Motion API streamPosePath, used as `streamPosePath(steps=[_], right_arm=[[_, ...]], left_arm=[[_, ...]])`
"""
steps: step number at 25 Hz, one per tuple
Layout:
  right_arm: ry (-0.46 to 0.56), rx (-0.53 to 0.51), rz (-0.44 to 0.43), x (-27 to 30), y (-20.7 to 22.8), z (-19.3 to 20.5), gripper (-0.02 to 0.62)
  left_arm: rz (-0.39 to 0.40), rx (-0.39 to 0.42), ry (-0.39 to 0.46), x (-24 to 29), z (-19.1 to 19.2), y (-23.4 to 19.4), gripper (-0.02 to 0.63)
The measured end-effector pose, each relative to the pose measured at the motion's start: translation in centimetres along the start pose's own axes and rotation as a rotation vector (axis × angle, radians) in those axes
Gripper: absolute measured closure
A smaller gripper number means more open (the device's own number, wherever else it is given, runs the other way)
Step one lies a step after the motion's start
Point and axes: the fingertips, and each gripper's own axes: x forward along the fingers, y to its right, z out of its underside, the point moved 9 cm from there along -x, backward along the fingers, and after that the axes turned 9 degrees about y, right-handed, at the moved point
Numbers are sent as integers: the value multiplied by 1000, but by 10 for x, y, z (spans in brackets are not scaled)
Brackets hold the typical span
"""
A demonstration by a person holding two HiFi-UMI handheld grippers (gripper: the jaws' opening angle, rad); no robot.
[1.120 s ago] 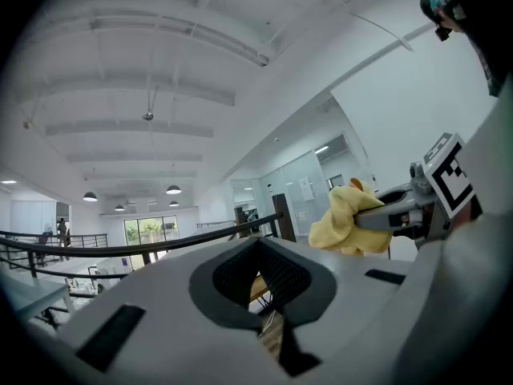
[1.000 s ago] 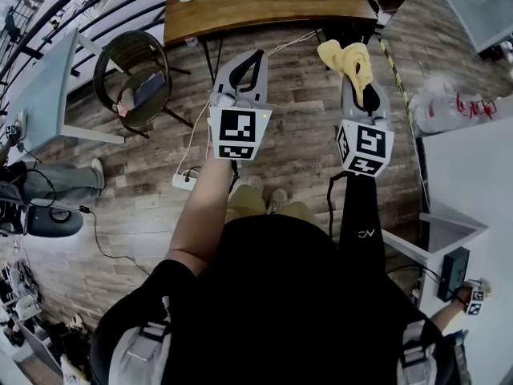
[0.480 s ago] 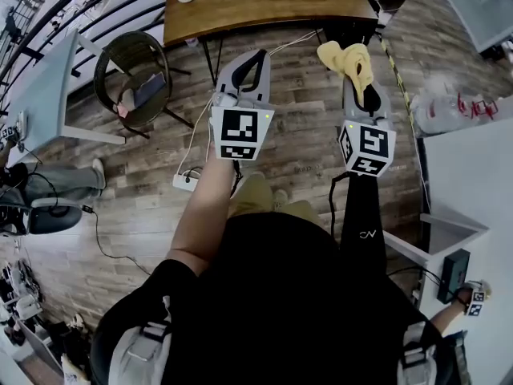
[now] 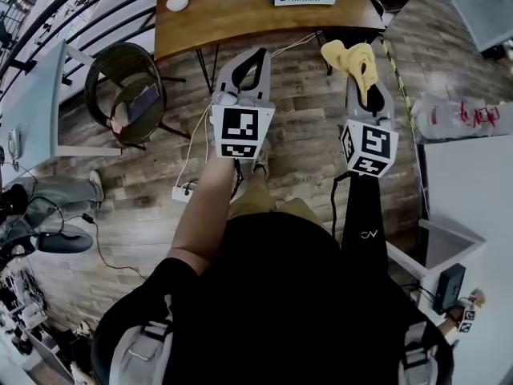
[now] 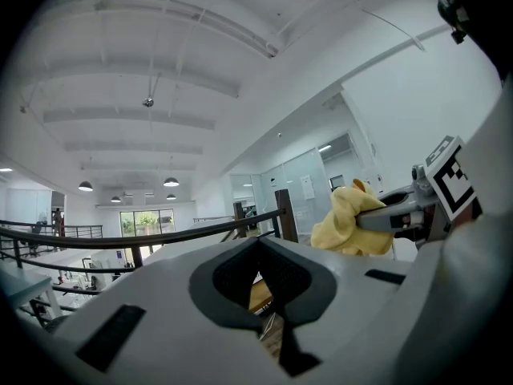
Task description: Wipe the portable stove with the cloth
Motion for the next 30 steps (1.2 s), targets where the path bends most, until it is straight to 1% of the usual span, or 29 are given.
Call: streamPosePath(steps=[8, 14, 20, 26, 30], right_arm=[[-13, -1, 43, 132, 8, -11, 515], [-27, -6, 46, 205, 0, -11, 515], [-32, -7, 28, 249, 1, -6, 515], [-14, 10, 7, 291, 14, -1, 515], [-12, 16, -27, 329, 30, 9, 515]], left_arm=[[41, -23, 24, 108, 14, -76, 600], [69, -22, 30, 163, 24, -124, 600], [70, -19, 24, 198, 34, -147, 600], [63, -5, 24, 234, 38, -159, 600], [42, 0, 26, 271, 47, -168, 600]])
